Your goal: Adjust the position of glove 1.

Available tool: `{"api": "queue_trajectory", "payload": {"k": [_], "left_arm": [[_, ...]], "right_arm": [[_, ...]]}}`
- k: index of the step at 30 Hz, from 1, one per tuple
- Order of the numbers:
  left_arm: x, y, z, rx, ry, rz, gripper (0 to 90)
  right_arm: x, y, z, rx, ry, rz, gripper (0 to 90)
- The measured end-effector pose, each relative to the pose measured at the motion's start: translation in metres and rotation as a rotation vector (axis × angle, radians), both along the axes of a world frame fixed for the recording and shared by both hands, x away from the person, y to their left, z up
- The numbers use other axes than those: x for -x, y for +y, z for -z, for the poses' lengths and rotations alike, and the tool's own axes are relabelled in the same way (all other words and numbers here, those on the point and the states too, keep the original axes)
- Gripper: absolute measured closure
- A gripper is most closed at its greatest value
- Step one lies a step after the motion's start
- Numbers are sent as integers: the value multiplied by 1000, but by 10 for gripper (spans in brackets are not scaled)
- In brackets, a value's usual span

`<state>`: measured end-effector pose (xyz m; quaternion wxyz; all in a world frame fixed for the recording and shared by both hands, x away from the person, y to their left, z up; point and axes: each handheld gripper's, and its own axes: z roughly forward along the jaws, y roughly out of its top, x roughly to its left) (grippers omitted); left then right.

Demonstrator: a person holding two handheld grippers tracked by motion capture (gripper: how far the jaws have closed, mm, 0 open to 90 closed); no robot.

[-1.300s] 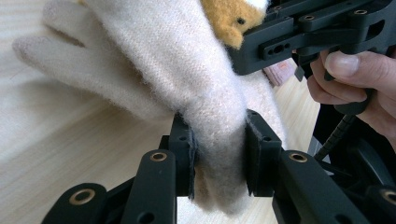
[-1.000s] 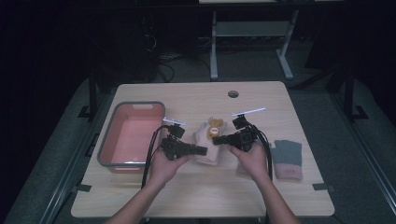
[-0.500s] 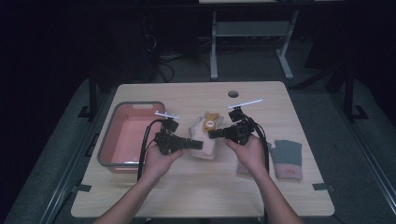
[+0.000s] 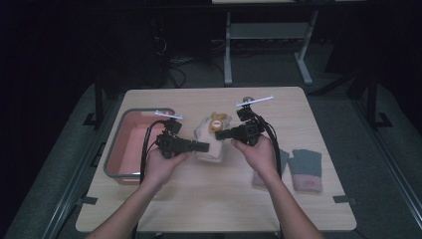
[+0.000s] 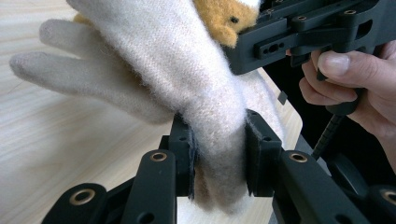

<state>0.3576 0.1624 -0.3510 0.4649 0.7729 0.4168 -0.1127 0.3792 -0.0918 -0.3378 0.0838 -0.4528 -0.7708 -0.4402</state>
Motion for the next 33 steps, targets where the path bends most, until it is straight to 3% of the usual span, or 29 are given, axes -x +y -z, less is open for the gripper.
{"api": "queue_trajectory", "payload": {"k": [12, 23, 33], "left_arm": [[-6, 15, -17, 2, -19, -7, 687], [-9, 28, -25, 10, -16, -27, 686], [-9, 44, -40, 10, -39, -41, 686]], "right_arm": [[-10, 15, -17, -6, -22, -15, 820], [-17, 28, -26, -7, -19, -34, 820], [-24, 44, -41, -10, -22, -52, 820]]}}
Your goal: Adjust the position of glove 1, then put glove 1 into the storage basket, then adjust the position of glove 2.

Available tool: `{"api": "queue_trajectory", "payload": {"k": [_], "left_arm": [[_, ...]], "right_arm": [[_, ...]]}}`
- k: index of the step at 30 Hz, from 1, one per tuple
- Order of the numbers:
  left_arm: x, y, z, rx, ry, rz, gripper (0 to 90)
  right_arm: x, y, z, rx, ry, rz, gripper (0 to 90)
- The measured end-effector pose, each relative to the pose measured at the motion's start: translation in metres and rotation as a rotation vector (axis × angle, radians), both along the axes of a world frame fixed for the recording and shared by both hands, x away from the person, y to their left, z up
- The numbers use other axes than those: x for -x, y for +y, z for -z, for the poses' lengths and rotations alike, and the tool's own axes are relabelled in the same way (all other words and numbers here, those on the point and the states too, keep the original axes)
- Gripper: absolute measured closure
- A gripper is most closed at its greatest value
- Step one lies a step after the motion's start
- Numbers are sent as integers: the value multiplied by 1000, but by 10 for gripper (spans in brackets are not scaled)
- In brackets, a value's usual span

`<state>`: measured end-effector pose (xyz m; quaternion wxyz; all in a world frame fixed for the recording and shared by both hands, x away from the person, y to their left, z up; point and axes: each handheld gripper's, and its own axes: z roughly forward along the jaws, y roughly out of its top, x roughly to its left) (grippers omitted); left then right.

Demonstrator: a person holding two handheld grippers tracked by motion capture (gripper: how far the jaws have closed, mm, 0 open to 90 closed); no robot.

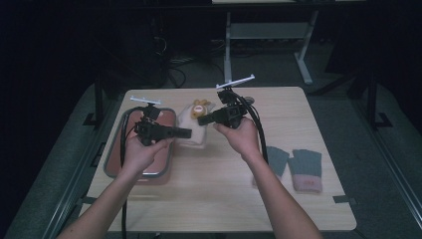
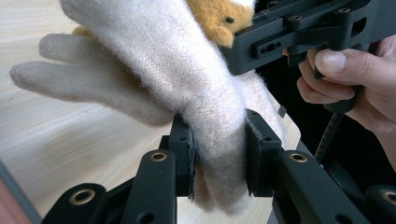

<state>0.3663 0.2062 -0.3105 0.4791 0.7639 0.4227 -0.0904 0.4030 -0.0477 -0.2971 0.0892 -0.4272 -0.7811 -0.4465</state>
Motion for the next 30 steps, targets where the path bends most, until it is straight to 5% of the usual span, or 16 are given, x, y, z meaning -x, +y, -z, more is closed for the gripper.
{"api": "queue_trajectory", "payload": {"k": [30], "left_arm": [[6, 44, -12, -12, -21, -39, 687]], "right_arm": [[-8, 45, -9, -19, -6, -63, 819]]}}
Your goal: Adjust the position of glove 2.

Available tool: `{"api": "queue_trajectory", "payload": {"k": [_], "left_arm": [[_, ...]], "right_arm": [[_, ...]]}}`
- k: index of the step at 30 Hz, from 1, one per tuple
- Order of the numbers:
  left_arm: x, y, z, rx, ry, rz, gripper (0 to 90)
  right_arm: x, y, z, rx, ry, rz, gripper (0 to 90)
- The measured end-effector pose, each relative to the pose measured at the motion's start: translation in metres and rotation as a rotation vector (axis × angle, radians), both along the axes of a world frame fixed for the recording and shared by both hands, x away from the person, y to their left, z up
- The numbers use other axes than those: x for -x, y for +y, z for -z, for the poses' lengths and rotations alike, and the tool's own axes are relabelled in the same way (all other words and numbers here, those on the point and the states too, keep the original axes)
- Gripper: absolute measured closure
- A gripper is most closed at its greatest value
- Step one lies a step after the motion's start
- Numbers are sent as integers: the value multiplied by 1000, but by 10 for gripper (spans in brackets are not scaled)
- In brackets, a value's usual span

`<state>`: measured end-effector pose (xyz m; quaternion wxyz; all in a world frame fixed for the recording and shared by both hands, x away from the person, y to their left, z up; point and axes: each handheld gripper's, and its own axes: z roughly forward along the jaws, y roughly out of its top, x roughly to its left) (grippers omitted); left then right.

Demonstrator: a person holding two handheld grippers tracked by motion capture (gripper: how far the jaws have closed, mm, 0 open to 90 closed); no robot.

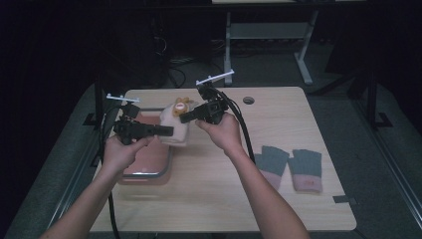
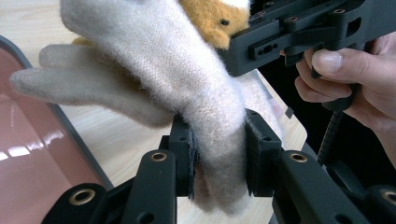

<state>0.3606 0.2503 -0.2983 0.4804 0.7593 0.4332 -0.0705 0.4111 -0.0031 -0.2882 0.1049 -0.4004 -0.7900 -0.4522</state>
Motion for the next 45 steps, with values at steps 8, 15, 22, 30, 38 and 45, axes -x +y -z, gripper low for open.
{"api": "queue_trajectory", "payload": {"k": [8, 15, 22, 30, 38, 45], "left_arm": [[1, 16, -3, 1, -4, -28, 687], [1, 33, -4, -1, -6, -53, 687], [3, 49, -1, -10, -3, -71, 687], [1, 62, 6, -14, 11, -84, 687], [0, 76, 17, -27, 29, -102, 687], [-3, 86, 27, -22, 49, -119, 687]], "right_arm": [[-6, 16, -1, -12, 10, -20, 819], [-12, 34, -1, -20, 12, -44, 819], [-15, 52, 2, -24, 25, -63, 820], [-23, 67, 11, -33, 54, -80, 820], [-29, 81, 26, -41, 86, -104, 819], [-34, 93, 36, -38, 108, -107, 820]]}}
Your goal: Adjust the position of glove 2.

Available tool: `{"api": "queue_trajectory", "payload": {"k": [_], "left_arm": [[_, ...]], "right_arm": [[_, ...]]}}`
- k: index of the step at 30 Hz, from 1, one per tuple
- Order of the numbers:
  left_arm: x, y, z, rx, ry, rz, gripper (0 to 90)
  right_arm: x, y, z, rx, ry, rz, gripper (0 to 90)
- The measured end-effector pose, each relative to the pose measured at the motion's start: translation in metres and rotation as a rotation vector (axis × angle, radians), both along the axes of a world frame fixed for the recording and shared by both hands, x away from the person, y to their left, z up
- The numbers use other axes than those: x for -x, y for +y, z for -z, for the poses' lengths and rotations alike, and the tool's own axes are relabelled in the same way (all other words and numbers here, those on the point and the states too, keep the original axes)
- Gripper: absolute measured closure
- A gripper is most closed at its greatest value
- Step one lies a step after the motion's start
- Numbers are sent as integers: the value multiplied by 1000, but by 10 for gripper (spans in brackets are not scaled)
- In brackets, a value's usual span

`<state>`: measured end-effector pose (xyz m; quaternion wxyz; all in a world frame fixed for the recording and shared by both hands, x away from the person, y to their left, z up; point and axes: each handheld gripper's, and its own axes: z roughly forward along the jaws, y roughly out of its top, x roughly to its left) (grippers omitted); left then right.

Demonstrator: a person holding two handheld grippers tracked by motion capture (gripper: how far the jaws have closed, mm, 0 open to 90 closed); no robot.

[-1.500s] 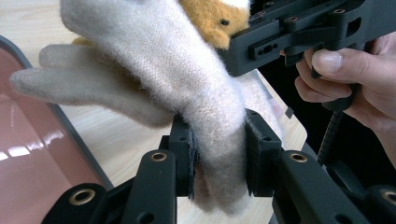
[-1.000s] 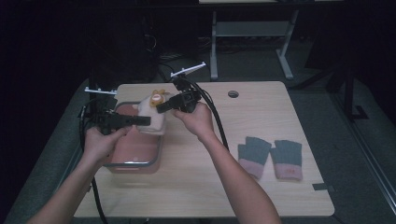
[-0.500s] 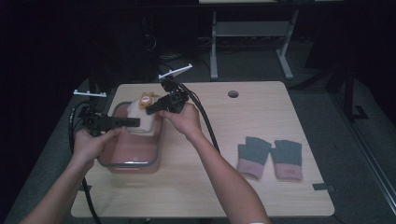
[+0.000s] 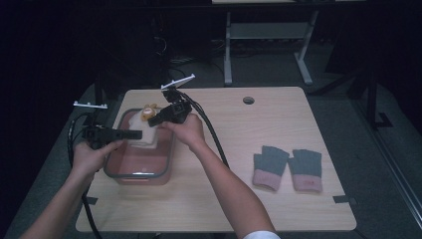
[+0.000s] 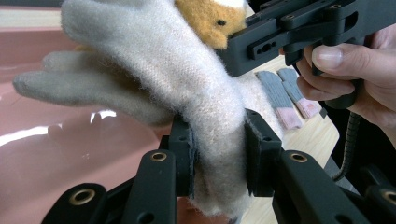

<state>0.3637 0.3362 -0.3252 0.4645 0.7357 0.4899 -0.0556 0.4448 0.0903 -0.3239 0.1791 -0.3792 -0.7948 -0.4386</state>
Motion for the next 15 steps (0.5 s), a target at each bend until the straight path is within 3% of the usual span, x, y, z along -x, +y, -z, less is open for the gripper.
{"api": "queue_trajectory", "payload": {"k": [8, 15], "left_arm": [[-2, 5, 14, -16, 24, -20, 687], [-6, 7, 29, -22, 74, -32, 686]], "right_arm": [[-7, 10, 18, -1, 39, -11, 819], [-11, 15, 35, 14, 73, -10, 817]]}}
